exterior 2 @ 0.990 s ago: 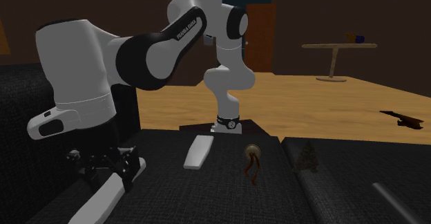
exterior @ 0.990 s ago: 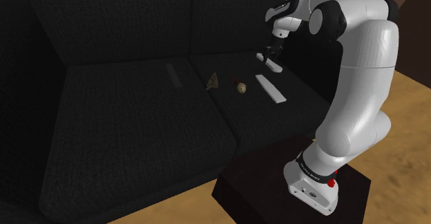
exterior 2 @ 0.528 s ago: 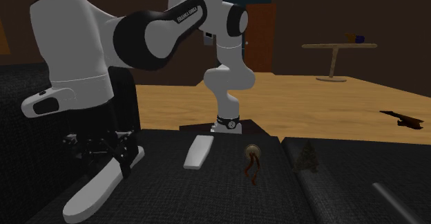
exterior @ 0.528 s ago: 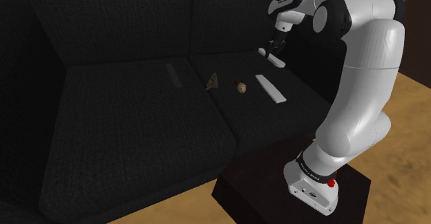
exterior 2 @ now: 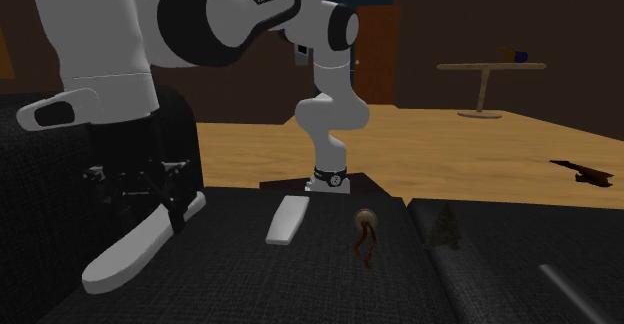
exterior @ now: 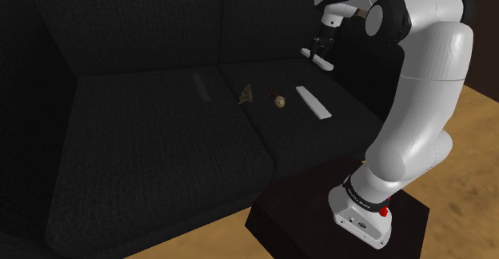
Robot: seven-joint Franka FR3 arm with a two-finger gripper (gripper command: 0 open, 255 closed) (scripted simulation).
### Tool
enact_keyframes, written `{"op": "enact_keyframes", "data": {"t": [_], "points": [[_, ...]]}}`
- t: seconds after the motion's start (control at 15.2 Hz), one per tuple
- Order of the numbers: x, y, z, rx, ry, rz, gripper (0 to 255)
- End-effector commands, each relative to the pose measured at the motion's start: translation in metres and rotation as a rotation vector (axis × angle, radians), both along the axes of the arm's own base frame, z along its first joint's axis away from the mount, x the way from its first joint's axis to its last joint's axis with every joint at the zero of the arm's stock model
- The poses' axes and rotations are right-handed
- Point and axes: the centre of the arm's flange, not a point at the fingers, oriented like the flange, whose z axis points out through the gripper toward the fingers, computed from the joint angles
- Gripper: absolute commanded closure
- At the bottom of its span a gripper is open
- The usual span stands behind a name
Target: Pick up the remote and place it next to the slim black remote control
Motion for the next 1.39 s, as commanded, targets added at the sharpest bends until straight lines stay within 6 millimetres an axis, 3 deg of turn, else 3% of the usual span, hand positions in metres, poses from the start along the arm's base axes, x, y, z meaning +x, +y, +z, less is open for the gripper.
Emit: {"op": "enact_keyframes", "data": {"t": [0.0,0.07,1.32], "points": [[-0.001,0.000,0.010,0.000,0.000,0.000,255],[-0.001,0.000,0.012,0.000,0.000,0.000,255],[-0.017,0.250,0.017,0.000,0.000,0.000,255]]}}
